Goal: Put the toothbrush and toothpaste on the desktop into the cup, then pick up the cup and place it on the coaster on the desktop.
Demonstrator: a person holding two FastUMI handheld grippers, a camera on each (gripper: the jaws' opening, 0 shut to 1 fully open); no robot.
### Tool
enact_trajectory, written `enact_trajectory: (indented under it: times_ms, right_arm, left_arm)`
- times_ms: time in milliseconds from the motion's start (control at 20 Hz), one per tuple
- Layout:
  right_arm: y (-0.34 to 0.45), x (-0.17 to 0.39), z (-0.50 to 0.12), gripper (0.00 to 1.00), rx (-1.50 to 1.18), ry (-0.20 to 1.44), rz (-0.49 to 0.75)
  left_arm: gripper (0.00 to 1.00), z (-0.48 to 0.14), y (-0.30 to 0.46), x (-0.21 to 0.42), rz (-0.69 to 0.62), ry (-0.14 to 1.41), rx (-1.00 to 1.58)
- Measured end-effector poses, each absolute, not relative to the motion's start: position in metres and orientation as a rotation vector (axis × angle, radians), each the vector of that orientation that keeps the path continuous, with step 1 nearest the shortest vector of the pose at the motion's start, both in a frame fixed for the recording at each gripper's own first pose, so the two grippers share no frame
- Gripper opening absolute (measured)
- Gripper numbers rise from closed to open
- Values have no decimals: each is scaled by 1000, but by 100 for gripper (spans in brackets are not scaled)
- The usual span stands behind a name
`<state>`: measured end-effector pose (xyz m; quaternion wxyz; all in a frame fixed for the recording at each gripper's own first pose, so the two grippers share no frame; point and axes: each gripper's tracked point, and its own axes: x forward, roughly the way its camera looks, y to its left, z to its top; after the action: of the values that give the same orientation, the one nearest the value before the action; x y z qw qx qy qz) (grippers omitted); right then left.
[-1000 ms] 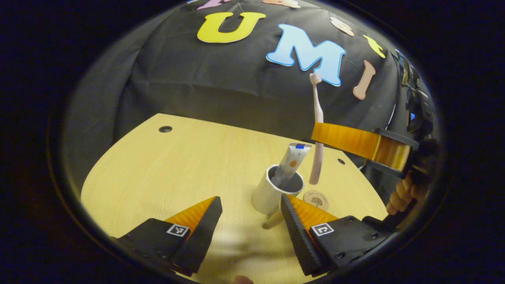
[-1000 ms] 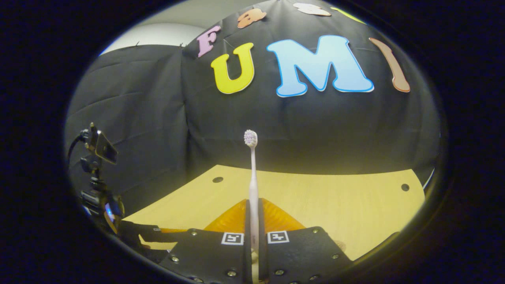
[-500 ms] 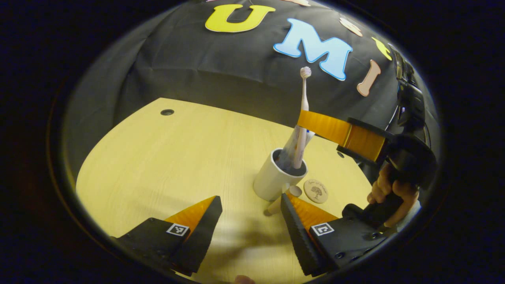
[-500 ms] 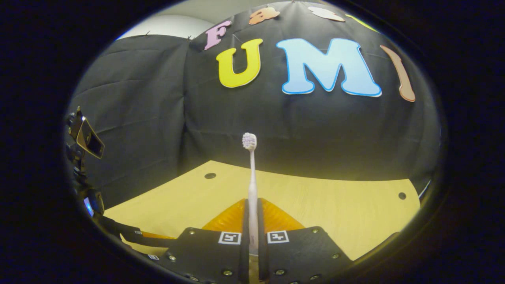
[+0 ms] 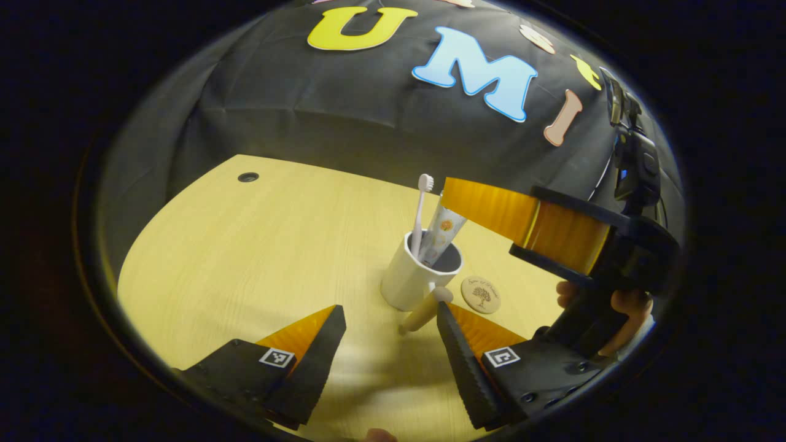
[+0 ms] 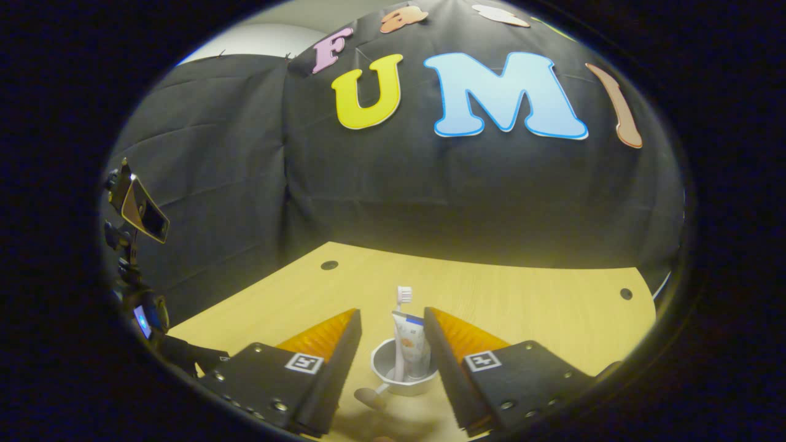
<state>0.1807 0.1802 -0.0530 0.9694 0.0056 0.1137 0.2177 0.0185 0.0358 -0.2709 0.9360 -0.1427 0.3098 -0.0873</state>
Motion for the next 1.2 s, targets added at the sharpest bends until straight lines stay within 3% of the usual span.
enact_trajectory:
  times_ms: [50,100,350,400,500,750,800,1200]
  right_arm:
    - [173,178,-50,87,6,225,418]
    - [166,178,-46,89,-1,217,399]
    - [125,158,-25,88,-4,209,312]
    - [116,153,-22,89,7,213,296]
    - [99,143,-19,88,33,226,265]
    - [41,117,-23,89,29,259,164]
    - [29,112,-25,89,23,264,144]
    - [-23,95,-57,89,62,313,48]
  left_arm:
    - [96,-270,33,20,-185,633,-286]
    - [96,-269,30,20,-193,633,-281]
    - [96,-266,12,25,-231,637,-254]
    - [92,-266,5,27,-242,643,-253]
    - [100,-268,-3,31,-252,665,-267]
    - [97,-284,-11,45,-226,752,-286]
    - [92,-287,-12,51,-218,767,-284]
    - [95,-323,-17,80,-219,959,-85]
